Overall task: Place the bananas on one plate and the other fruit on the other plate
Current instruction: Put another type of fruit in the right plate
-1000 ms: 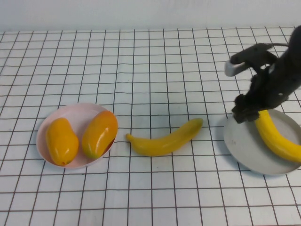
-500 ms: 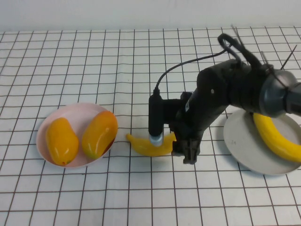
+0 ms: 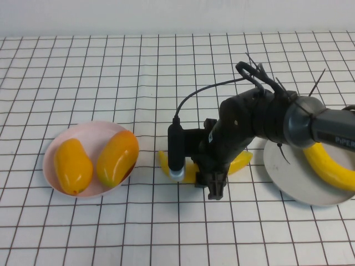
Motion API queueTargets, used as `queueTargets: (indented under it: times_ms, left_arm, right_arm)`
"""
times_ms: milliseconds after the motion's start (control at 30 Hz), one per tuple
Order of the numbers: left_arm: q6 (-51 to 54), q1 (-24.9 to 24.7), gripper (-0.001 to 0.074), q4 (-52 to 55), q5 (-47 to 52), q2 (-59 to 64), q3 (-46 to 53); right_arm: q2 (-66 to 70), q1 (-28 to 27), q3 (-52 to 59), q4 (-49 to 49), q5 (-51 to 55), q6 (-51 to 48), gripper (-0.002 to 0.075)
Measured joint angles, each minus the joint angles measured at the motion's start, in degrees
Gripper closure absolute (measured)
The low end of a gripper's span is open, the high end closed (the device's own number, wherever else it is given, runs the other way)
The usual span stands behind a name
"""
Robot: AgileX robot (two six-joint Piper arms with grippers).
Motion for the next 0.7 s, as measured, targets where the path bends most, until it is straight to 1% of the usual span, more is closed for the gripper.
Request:
queueTargets:
  times_ms: [67, 133, 300, 400, 500, 700]
  left_arm:
    - [0.00, 0.00, 0.0738, 0.00, 0.00, 0.00, 0.00]
    - [0.00, 0.00, 0.0738, 0.00, 0.00, 0.00, 0.00]
    - [0.00, 0.00, 0.0738, 0.00, 0.00, 0.00, 0.00]
    - [0.00, 0.00, 0.0738, 0.00, 0.00, 0.00, 0.00]
    - [0.00, 0.00, 0.0738, 0.00, 0.00, 0.00, 0.00]
    - [0.00, 0.00, 0.0738, 0.00, 0.00, 0.00, 0.00]
  right_arm:
    - [0.00, 0.00, 0.00, 0.00, 0.00, 0.22, 0.0395]
    - [-0.11, 0.00, -0.29, 0.00, 0.74, 3.08, 0.0398]
    - [-3.59, -0.23, -2.35, -0.10, 5.58, 17.27, 0.0398]
    - [-7.31, -1.67, -2.21, 0.01, 10.96, 24.08, 0.0398]
    - [-10.79, -4.57, 1.02, 0.01, 13.16, 29.26, 0.0398]
    - [-19.47, -13.22, 12.58, -0.11, 9.71, 41.31, 0.0398]
